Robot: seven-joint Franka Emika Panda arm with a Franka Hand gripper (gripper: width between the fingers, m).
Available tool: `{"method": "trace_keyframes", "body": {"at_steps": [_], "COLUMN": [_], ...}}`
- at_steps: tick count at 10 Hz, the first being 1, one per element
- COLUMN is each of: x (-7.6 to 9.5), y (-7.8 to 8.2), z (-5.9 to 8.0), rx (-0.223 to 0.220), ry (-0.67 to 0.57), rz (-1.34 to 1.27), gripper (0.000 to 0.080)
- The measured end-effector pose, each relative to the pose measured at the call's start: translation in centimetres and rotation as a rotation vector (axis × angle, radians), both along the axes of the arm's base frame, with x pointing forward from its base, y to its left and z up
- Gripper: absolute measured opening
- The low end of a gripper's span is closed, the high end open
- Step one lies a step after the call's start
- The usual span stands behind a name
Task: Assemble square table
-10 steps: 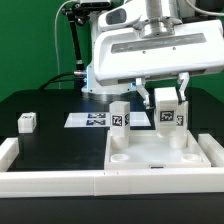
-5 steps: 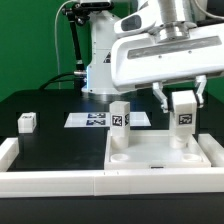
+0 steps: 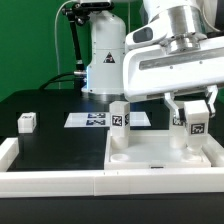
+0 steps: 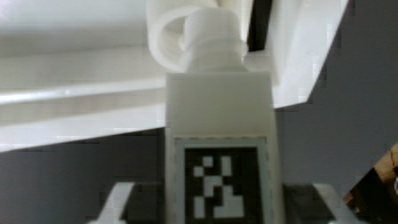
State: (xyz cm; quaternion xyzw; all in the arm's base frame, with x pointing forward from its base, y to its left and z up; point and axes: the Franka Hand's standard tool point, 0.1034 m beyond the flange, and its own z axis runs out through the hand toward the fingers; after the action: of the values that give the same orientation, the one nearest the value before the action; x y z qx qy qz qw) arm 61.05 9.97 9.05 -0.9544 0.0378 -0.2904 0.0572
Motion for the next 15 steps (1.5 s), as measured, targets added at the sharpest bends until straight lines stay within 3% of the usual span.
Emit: {"method": "trace_keyframes", "body": {"at_steps": [5,9,15], "x": [0.1,-0.5,-0.4], "y": [-0.8,0.0,0.6], "z": [-0.2,-1.4,-1.4], "rx": [-0.008,-0.013,-0.013], "ry": [0.0,0.002,0.0], "rz": [-0.005,0.003,0.013], "gripper": [0.029,0.029,0.029]}}
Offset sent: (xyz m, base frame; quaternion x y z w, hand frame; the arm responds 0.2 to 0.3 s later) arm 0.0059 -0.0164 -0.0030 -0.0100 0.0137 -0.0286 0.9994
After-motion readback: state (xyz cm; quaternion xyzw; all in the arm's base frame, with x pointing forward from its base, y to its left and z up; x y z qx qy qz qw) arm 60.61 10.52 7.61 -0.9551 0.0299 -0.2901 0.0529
